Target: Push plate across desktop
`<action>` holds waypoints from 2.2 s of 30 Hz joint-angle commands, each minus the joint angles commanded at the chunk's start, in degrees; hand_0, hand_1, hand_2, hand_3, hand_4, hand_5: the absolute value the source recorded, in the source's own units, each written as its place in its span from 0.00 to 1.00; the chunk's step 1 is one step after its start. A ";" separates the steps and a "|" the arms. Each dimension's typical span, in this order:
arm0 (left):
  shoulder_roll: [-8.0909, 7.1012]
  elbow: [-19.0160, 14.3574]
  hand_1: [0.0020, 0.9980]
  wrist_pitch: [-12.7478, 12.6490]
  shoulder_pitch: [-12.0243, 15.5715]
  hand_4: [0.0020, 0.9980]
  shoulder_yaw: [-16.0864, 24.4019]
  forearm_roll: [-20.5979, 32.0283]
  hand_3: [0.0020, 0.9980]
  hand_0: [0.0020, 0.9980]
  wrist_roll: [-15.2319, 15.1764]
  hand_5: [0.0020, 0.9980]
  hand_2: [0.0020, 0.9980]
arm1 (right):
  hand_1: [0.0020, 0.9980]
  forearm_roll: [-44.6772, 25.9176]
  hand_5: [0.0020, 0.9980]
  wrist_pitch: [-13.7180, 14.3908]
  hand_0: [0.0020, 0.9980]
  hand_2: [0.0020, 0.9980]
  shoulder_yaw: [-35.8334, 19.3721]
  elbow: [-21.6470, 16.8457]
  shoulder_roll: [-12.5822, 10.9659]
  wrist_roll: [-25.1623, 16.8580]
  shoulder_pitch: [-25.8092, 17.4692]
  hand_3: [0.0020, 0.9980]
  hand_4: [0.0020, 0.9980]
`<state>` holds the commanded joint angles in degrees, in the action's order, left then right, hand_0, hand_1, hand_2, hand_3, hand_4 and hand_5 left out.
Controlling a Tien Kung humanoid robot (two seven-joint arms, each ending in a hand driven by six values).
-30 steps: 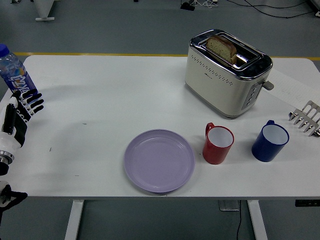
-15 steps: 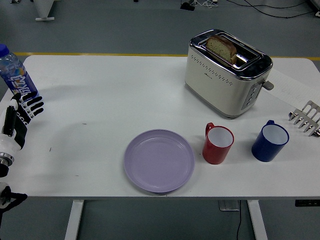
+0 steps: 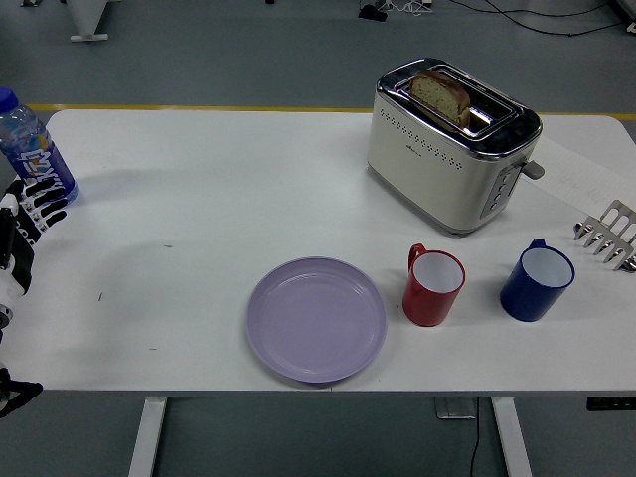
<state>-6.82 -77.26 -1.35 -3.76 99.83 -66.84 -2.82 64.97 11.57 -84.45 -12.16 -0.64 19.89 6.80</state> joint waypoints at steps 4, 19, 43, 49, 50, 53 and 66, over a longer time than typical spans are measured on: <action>0.28 0.05 0.78 -0.84 0.07 0.55 0.60 0.08 0.71 0.76 -0.79 1.00 0.78 | 0.60 -0.13 0.53 0.02 0.64 0.68 0.07 0.00 -0.01 -0.05 -0.02 0.76 0.48; -0.05 -0.06 0.79 0.00 0.47 0.56 1.32 0.61 0.72 0.76 -0.70 1.00 0.79 | 0.60 -1.16 0.53 0.30 0.64 0.68 0.90 -0.17 0.15 0.45 -0.27 0.76 0.47; -0.70 -0.44 0.77 0.67 0.16 0.56 2.80 1.06 0.72 0.76 -0.96 1.00 0.77 | 0.60 -1.10 0.52 0.25 0.64 0.68 0.95 -0.02 -0.36 0.47 -0.12 0.76 0.47; -0.78 0.23 0.77 0.98 0.21 0.57 3.19 1.19 0.71 0.76 -1.30 1.00 0.76 | 0.60 -1.12 0.52 0.31 0.64 0.68 0.85 0.11 -0.48 0.00 -0.03 0.76 0.47; -0.82 0.34 0.76 1.00 0.12 0.57 3.16 1.24 0.71 0.76 -1.46 1.00 0.75 | 0.60 -1.15 0.52 0.36 0.64 0.68 0.80 0.10 -0.48 -0.05 -0.06 0.76 0.47; -0.92 0.52 0.76 0.99 -0.30 0.57 3.09 1.37 0.71 0.76 -1.80 1.00 0.75 | 0.60 -1.07 0.52 0.59 0.64 0.68 0.48 0.04 -0.42 -0.10 -0.16 0.76 0.47; -1.15 0.88 0.75 1.07 0.11 0.57 3.87 1.49 0.71 0.75 -1.68 1.00 0.74 | 0.60 -0.62 0.52 0.64 0.64 0.68 0.31 -0.17 -0.23 0.45 -0.36 0.76 0.47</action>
<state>-7.96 -76.38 -0.28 -3.66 103.69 -65.35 -4.49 64.36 12.20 -84.14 -12.33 -0.87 20.34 6.44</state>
